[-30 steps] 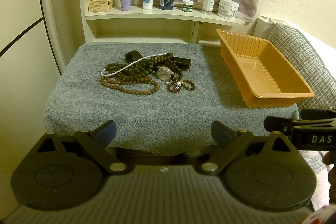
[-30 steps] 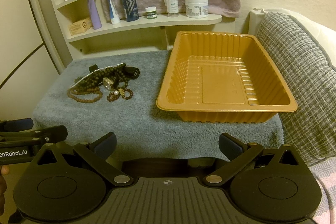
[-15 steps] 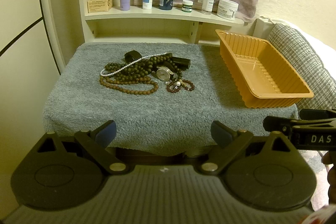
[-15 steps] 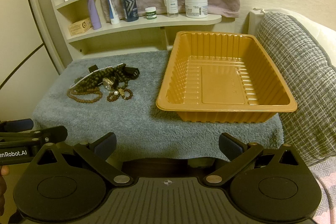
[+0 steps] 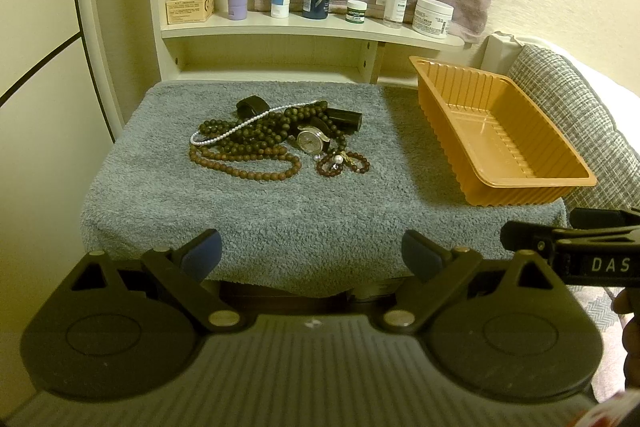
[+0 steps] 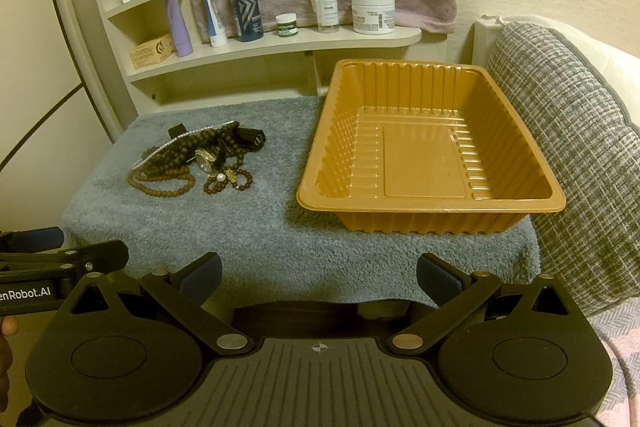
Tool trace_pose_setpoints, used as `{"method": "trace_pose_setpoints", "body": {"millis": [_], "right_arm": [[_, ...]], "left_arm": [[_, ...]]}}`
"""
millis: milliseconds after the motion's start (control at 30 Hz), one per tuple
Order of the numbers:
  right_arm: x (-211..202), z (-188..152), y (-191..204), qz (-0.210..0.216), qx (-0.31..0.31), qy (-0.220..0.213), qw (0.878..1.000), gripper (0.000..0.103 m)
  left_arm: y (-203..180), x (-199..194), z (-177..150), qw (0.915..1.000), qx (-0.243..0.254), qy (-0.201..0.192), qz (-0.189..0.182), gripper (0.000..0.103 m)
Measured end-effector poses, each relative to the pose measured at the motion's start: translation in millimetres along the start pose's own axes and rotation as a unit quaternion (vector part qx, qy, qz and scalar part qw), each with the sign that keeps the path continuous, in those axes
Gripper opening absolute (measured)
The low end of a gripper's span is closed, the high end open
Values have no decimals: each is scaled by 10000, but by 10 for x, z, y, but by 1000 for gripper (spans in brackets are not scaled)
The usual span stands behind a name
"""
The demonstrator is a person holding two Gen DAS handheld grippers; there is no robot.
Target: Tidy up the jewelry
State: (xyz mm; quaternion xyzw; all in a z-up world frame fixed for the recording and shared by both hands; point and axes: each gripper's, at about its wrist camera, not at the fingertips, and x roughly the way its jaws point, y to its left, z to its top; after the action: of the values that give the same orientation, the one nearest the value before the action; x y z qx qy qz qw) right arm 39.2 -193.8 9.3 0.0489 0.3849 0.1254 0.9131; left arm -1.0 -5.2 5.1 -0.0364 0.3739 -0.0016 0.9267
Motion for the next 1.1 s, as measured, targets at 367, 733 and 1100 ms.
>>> {"method": "trace_pose_setpoints", "body": {"millis": [367, 733, 1100], "right_arm": [[2, -2, -4, 3, 1, 3, 10000, 103], [6, -9, 1, -1, 5, -2, 10000, 103], [-110, 27, -180, -193, 327, -484, 9981, 103]], "left_arm": [[-7, -1, 2, 10000, -3, -2, -2, 96], [-3, -2, 1, 10000, -4, -4, -3, 96], [73, -4, 81, 9990, -320, -33, -297, 95]]}}
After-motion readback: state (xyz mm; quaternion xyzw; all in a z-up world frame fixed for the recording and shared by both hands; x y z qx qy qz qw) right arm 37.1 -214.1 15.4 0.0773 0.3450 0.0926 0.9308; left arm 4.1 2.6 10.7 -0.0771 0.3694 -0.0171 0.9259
